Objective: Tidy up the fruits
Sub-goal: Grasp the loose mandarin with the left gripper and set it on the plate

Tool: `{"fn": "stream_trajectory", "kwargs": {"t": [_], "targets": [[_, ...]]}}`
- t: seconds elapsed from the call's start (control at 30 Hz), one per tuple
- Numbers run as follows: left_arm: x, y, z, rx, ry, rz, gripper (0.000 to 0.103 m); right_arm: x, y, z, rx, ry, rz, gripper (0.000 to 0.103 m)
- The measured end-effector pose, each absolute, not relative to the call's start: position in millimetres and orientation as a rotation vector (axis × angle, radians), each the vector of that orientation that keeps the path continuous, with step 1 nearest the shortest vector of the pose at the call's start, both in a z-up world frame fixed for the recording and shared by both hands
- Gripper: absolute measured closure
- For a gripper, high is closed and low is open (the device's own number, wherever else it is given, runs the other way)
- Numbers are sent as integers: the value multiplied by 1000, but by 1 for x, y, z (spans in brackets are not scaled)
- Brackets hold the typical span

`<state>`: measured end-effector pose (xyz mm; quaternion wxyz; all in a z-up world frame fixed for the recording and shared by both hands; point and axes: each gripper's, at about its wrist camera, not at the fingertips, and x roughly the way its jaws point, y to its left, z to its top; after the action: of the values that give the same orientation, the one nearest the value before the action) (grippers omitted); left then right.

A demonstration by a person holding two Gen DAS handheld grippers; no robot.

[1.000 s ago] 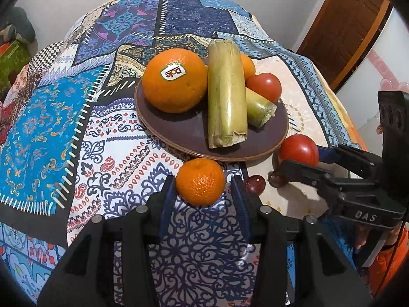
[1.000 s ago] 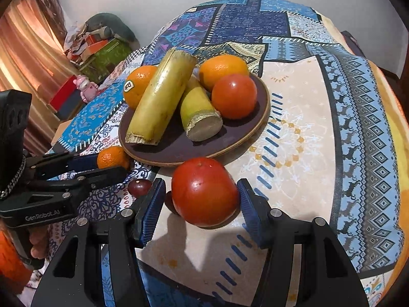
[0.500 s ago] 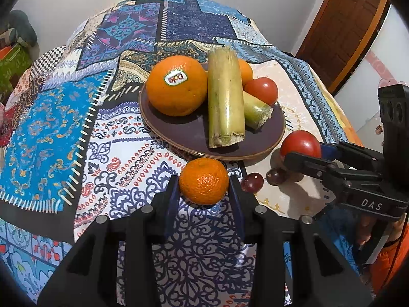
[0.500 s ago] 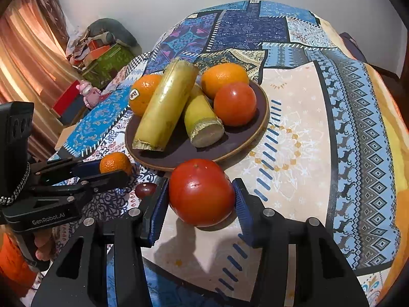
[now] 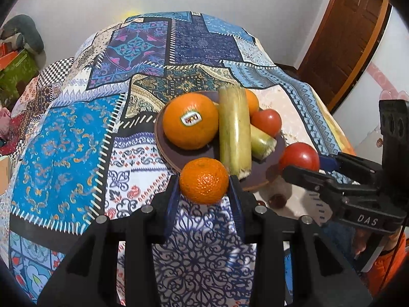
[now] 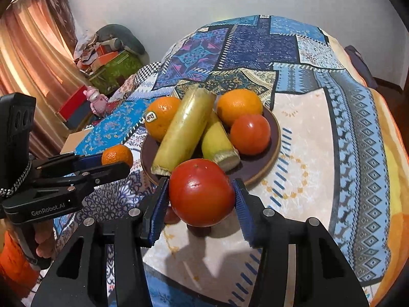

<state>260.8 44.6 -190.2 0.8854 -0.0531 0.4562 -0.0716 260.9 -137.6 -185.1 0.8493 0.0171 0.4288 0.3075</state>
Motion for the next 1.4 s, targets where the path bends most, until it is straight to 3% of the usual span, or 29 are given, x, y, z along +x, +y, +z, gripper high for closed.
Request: {"fn": "stream_trajectory", "kwargs": {"t": [0.77,0.97,1.17,1.4], "targets": [[297,44,-214,-116,996,-134,65,276,-118,-200,29,936,667,56],[290,44,-207,-114,989,-145,63,271,-122,-193,29,917,645,45],[274,45,-190,-118,955,-149,63,262,-134,-181,21,883,629,44],[251,39,-179,-100,940,-156,54,251,-147,-180,3,880,612,43]]}}
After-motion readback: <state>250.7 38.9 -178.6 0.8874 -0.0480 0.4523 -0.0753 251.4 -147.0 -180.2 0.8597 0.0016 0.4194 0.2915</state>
